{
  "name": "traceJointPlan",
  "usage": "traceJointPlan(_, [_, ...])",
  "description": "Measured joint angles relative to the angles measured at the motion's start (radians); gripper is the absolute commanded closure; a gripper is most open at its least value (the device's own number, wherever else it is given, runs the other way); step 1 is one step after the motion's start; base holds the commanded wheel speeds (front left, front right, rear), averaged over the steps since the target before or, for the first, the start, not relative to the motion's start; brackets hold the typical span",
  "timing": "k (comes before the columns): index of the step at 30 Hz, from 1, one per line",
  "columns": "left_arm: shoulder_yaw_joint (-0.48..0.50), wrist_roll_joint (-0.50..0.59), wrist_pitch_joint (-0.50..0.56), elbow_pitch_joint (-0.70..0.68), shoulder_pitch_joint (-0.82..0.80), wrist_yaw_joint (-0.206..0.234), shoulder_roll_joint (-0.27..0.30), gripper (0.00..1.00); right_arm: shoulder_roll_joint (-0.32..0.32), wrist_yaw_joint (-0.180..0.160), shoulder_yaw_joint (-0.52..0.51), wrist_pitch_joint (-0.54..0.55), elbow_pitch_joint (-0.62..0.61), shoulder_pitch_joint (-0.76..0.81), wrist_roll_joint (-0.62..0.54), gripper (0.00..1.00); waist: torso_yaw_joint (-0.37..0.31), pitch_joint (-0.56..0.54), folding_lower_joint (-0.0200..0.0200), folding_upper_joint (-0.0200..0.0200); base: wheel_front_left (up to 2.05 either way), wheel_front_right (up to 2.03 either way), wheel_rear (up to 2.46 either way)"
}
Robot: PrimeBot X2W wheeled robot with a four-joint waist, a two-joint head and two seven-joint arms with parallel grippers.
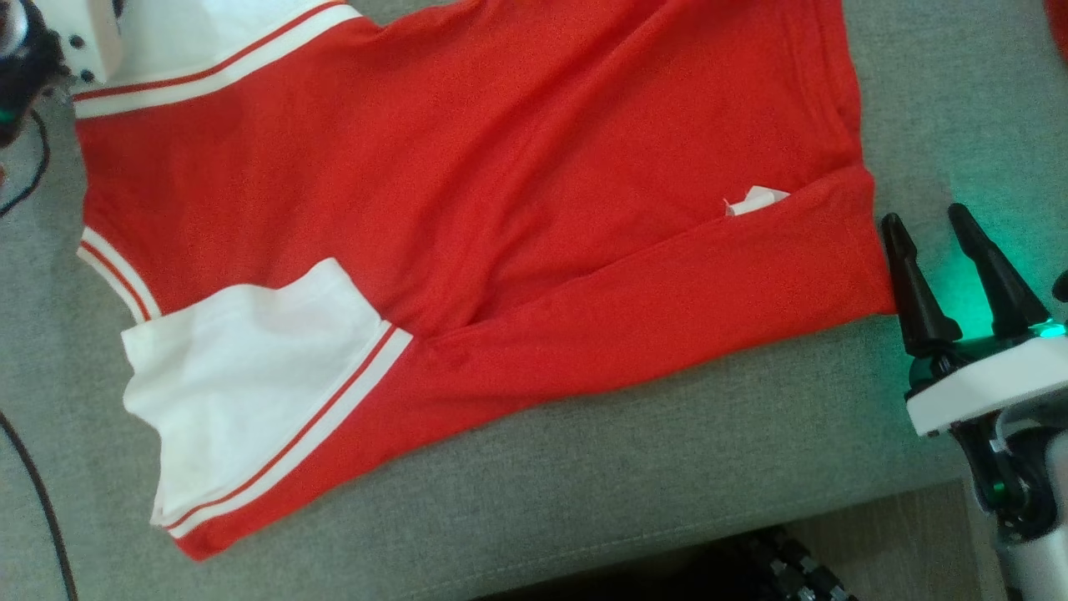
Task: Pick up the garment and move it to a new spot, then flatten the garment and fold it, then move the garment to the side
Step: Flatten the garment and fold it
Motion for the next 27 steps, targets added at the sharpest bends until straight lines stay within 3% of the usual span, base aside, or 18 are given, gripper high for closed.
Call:
traceJointPlan(2, [-0.014, -0.018, 0.001, 0.013, -0.017, 0.0, 0.002, 0.25, 0.0, 0.0, 0.001, -0.008, 0.005, 0.0, 0.005, 0.0, -0.005, 0.003, 0.0, 0.0, 0.0, 0.0, 0.0])
traceJointPlan(3, [-0.024, -0.026, 0.002, 0.015, -0.022, 0.0, 0.002, 0.51, 0.0, 0.0, 0.001, -0.009, 0.007, 0.0, 0.006, 0.0, -0.007, 0.005, 0.0, 0.0, 0.0, 0.0, 0.0])
traceJointPlan(4, [-0.044, -0.048, 0.01, 0.012, -0.027, 0.0, 0.002, 1.0, 0.0, 0.0, 0.003, -0.016, 0.011, -0.001, 0.006, 0.0, -0.01, 0.008, 0.0, 0.0, 0.0, 0.0, 0.0])
traceJointPlan(10, [-0.113, -0.125, 0.026, -0.025, -0.036, 0.001, 0.032, 1.0, 0.0, 0.0, 0.005, -0.026, 0.016, -0.01, 0.006, 0.0, -0.014, 0.005, 0.0001, 0.0, 0.0, 0.0, 0.0])
traceJointPlan(18, [-0.215, -0.16, -0.158, -0.071, -0.025, 0.0, 0.058, 1.0, 0.012, 0.0, 0.024, 0.004, 0.018, -0.153, 0.004, 0.0, 0.007, -0.064, 0.0, 0.0, 0.0, 0.0, 0.0])
traceJointPlan(27, [-0.309, -0.258, -0.239, -0.203, 0.011, 0.0, 0.081, 1.0, 0.047, 0.0, 0.112, 0.125, 0.267, -0.404, -0.054, 0.0, 0.074, -0.154, 0.0, 0.0, 0.0, 0.0, 0.0])
